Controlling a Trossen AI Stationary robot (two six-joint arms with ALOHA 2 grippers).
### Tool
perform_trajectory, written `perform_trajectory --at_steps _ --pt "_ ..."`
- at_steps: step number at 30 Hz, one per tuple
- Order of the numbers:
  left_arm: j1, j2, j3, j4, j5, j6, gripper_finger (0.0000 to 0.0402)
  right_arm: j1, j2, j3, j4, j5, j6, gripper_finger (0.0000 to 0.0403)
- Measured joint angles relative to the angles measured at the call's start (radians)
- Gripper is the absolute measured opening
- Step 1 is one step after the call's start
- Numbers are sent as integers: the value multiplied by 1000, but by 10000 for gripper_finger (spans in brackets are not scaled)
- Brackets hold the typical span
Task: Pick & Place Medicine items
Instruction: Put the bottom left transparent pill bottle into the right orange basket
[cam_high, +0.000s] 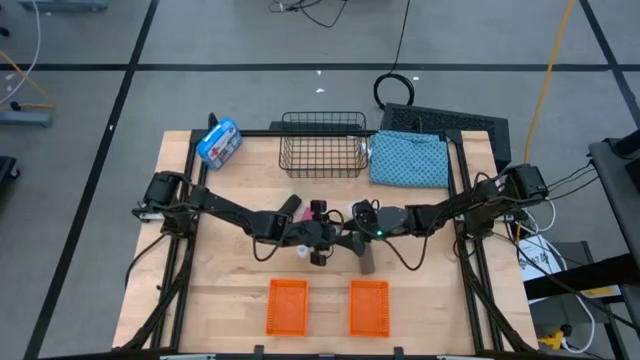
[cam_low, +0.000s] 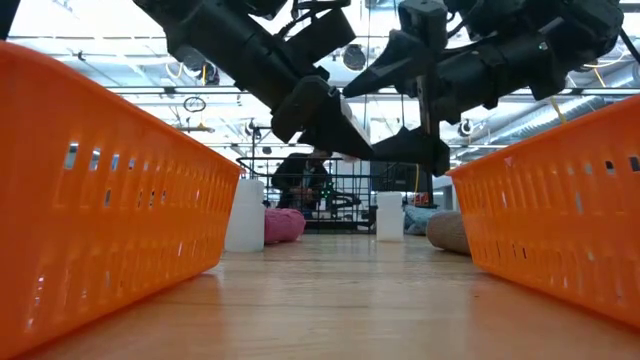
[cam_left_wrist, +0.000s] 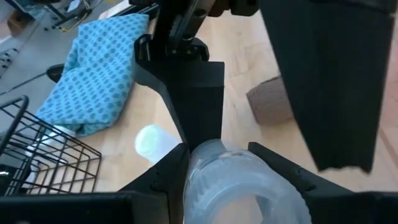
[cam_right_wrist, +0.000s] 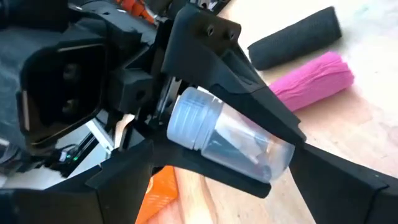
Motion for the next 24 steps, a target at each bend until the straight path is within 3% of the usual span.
perform_trajectory --at_steps 16,24 --pt "-2 2 -4 -86 -64 7 157 -9 122 54 34 28 152 352" --pt "-16 -2 2 -105 -35 -50 158 -16 105 57 34 -19 -34 352"
